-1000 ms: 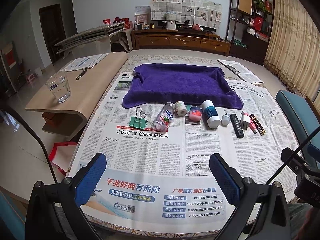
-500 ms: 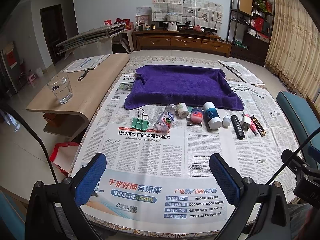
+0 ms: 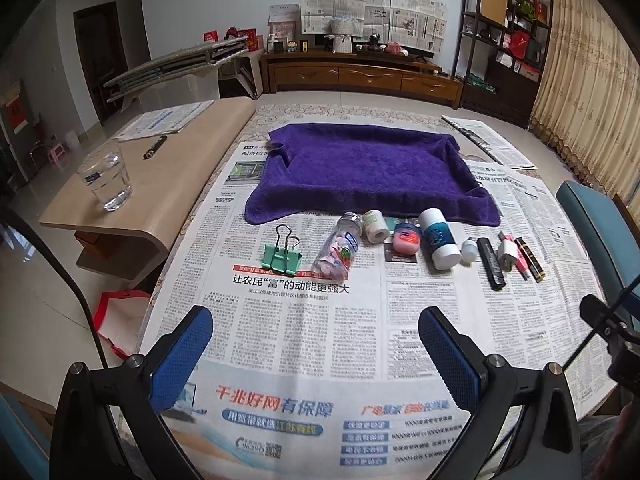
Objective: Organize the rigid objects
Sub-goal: 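Grasp the green binder clip with the left gripper while the right gripper grasps the Grand Reserve bottle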
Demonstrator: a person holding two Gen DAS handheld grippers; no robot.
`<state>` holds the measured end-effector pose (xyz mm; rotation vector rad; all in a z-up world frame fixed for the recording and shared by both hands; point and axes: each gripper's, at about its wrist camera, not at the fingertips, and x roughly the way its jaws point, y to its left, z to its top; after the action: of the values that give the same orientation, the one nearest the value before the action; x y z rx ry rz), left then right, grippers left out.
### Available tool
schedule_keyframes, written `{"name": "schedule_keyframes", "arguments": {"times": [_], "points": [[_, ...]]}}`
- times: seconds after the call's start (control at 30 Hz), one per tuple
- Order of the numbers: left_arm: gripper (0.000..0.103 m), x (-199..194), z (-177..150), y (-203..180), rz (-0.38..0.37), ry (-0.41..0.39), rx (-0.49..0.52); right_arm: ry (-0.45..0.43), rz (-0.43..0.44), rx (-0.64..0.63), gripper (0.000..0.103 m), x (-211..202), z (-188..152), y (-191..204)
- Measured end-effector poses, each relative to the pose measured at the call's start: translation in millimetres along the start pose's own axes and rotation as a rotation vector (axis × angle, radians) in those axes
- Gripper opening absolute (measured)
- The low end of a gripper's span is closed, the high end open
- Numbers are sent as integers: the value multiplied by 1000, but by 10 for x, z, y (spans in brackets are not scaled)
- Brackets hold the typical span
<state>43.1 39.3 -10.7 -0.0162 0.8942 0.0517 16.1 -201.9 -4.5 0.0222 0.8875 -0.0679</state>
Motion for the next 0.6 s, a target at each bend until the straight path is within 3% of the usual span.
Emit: {"name": "schedule_keyframes", "arguments": {"times": [0.1, 0.23, 0.37, 0.6], "points": [[103, 182, 78, 115, -14, -5, -11, -29, 26, 3, 103, 135, 65, -55], [103, 445, 183, 225, -4, 6, -13, 9, -15, 22, 103, 426, 191, -172], [103, 783, 262, 290, 63, 20, 39, 49, 7, 54, 102, 701, 321, -341], [103, 1324, 201, 421, 53, 57, 129, 44, -26, 23, 102, 1057, 531, -549]]}}
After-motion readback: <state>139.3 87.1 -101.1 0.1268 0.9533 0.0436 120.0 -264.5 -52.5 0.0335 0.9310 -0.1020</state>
